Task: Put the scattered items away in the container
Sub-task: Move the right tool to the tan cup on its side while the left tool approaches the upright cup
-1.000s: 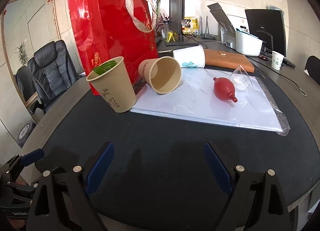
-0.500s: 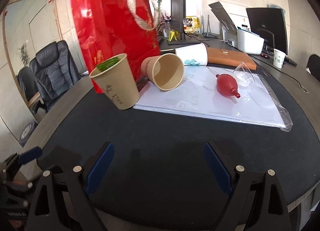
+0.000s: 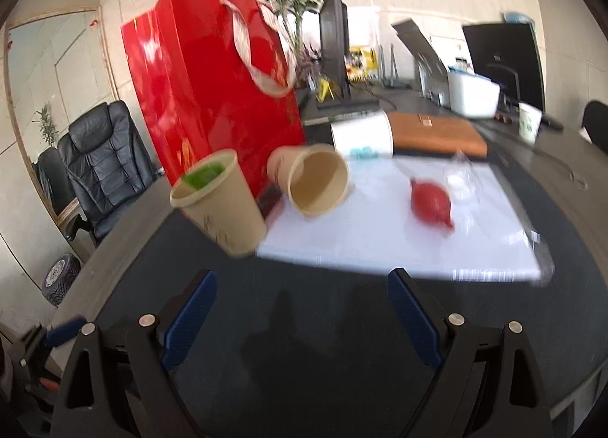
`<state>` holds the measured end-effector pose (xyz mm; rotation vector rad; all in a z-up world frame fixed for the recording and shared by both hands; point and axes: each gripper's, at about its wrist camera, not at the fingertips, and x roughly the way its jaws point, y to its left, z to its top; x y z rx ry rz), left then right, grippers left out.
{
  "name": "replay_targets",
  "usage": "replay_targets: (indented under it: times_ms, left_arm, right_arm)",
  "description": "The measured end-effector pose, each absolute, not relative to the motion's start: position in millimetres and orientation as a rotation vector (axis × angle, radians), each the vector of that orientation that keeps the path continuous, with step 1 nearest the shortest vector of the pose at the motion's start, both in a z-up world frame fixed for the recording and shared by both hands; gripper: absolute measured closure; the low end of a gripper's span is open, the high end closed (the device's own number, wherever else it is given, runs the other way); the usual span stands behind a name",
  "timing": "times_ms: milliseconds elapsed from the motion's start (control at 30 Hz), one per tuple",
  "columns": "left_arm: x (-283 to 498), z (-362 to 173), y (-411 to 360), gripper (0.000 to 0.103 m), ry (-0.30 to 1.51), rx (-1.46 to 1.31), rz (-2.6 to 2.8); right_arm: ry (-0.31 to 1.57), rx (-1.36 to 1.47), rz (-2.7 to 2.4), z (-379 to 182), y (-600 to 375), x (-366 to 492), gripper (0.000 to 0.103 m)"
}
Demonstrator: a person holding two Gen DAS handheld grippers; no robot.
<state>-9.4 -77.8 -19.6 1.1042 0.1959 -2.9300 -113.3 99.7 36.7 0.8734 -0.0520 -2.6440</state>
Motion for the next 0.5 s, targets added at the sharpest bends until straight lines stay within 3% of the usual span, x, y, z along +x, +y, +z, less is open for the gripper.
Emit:
replay_targets:
  times_ms: [267,500]
  left_arm:
    - [-13,-11,-76,0.0,0.181,1.097,-2.943]
    - [-25,16,-66,0.0,0.127,1.085,-2.98]
  right_arm:
    - [-0.037,0.728,-2.682,86,89,-178,0.009]
    - [-0.041,0.784,-2.568,72,79,-230,0.009]
